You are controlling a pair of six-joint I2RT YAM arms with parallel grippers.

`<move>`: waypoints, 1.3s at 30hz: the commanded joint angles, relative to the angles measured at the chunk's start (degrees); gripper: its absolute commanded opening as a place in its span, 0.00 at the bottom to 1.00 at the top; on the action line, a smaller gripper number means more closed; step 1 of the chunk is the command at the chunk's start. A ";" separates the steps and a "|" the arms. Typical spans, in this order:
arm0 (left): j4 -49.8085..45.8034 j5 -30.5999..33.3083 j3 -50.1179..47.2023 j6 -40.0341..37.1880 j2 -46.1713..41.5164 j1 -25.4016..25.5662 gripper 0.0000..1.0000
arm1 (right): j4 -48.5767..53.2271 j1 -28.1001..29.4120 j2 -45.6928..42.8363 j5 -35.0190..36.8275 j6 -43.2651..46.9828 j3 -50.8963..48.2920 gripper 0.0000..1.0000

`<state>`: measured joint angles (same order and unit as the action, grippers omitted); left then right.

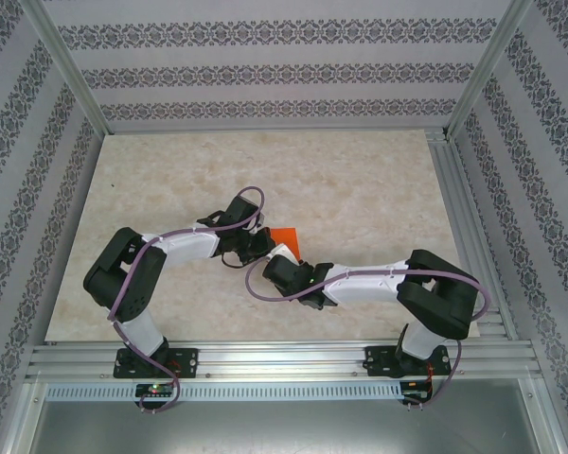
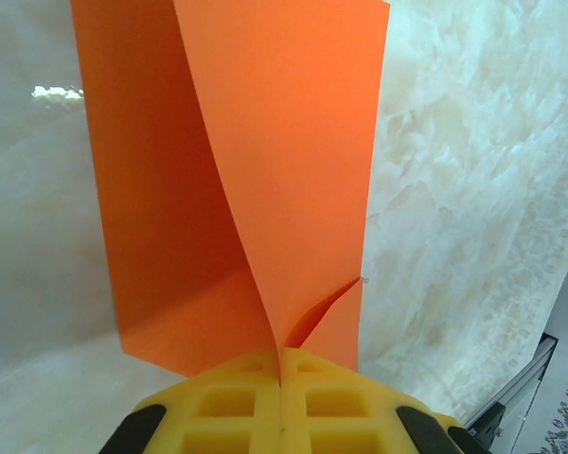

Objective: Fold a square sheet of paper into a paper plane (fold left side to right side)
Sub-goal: Fourth fold the wing at the center of the table.

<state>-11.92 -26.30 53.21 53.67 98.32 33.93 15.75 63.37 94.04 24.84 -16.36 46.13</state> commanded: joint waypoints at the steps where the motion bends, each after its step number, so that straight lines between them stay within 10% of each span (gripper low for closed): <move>1: -1.61 0.07 1.29 -0.23 -1.64 0.79 0.03 | -1.15 0.30 1.10 1.88 -0.24 0.99 0.37; 20: -4.58 -0.13 3.65 -2.21 -2.69 0.74 0.12 | -3.16 -0.30 2.95 -1.06 -2.27 -1.26 0.13; 29: -9.76 -0.35 8.84 -5.14 -5.32 -1.69 0.44 | -4.18 -0.31 2.82 -2.00 -2.40 -2.32 0.10; 39: -10.59 0.50 7.01 -5.46 -10.36 -6.70 0.55 | -5.19 -0.54 2.49 -4.18 -2.03 -2.54 0.10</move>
<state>-21.45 -26.55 62.22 49.06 90.94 28.71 11.70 63.22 96.51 23.75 -18.09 44.60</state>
